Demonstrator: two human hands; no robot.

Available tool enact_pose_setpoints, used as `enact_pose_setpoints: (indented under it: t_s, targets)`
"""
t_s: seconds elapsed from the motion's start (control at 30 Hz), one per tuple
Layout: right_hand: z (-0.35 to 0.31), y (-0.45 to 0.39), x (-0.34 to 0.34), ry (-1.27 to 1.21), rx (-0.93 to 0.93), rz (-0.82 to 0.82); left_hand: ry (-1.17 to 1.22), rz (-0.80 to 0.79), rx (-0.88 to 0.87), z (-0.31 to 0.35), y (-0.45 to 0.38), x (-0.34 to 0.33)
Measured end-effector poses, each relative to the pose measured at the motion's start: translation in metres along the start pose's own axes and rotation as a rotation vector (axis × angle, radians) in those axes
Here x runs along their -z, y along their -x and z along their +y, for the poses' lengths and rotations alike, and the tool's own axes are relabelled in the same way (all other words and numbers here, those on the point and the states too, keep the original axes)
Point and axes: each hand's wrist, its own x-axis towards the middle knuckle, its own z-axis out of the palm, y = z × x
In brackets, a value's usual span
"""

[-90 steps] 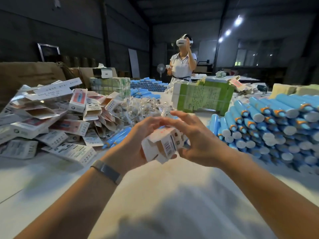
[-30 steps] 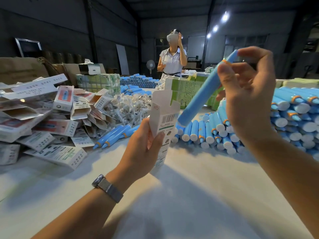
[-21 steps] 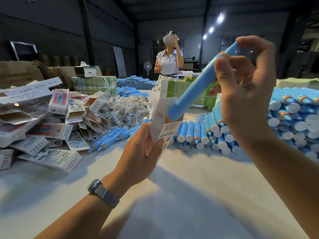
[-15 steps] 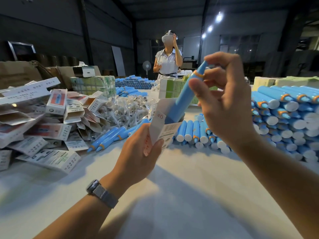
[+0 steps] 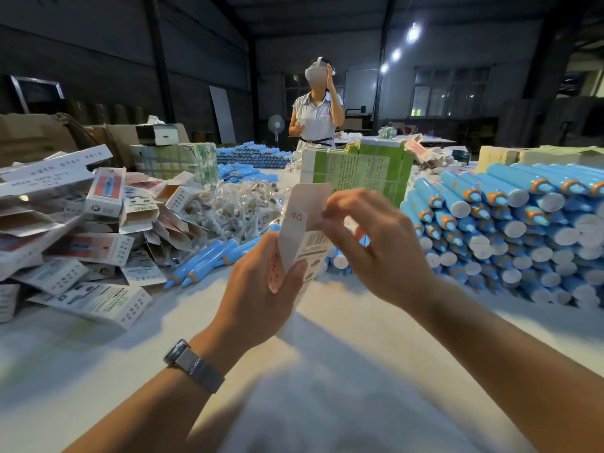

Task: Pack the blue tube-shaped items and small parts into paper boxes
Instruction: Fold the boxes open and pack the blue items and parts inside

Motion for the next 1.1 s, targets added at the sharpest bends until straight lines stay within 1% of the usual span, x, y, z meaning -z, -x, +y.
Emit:
enact_pose_setpoints:
  t_s: [0.07,0.2,0.27,0.4,0.47,0.53,0.57,0.6,0.67,0.73,0.77,0.83,0.9,0.97,1.03,1.1]
  targets:
    - [-0.001,0.006,-0.004,-0.002,0.018,-0.050,0.011,0.007,-0.002,0.001,0.001,0.000]
    - [-0.002,0.005,-0.005,-0.028,-0.049,-0.093,0.031,0.021,0.016,-0.002,0.001,0.001]
    - [-0.004,0.002,-0.006,-0.094,-0.098,-0.083,-0.003,0.055,0.016,-0.004,0.000,0.001]
    - [-0.008,-0.015,-0.025,-0.302,-0.249,0.036,-0.126,0.236,0.087,-0.012,-0.004,0.006]
    - [-0.005,-0.030,-0.045,-0.428,-0.350,0.082,-0.134,0.345,0.149,-0.019,-0.007,0.012]
    - [0.006,-0.046,-0.071,-0.431,-0.418,0.073,-0.104,0.444,0.190,-0.028,-0.012,0.019]
    - [0.015,-0.053,-0.087,-0.375,-0.444,0.021,-0.095,0.484,0.196,-0.031,-0.014,0.021]
    - [0.025,-0.061,-0.105,-0.285,-0.472,-0.078,-0.090,0.514,0.199,-0.034,-0.016,0.023]
    - [0.042,-0.076,-0.141,-0.015,-0.492,-0.385,-0.071,0.553,0.198,-0.040,-0.018,0.025]
    - [0.052,-0.087,-0.171,0.245,-0.453,-0.698,-0.055,0.562,0.203,-0.045,-0.018,0.028]
    - [0.055,-0.091,-0.182,0.329,-0.427,-0.831,-0.055,0.559,0.211,-0.047,-0.018,0.028]
    - [0.061,-0.094,-0.200,0.456,-0.344,-1.021,-0.054,0.566,0.202,-0.049,-0.018,0.029]
    - [0.064,-0.094,-0.216,0.541,-0.300,-1.126,-0.053,0.574,0.175,-0.051,-0.016,0.031]
    - [0.068,-0.093,-0.230,0.588,-0.320,-1.174,-0.045,0.582,0.165,-0.055,-0.017,0.032]
    - [0.070,-0.095,-0.239,0.617,-0.371,-1.148,-0.023,0.586,0.173,-0.056,-0.018,0.032]
    - [0.071,-0.097,-0.244,0.607,-0.422,-1.061,-0.015,0.588,0.160,-0.053,-0.018,0.032]
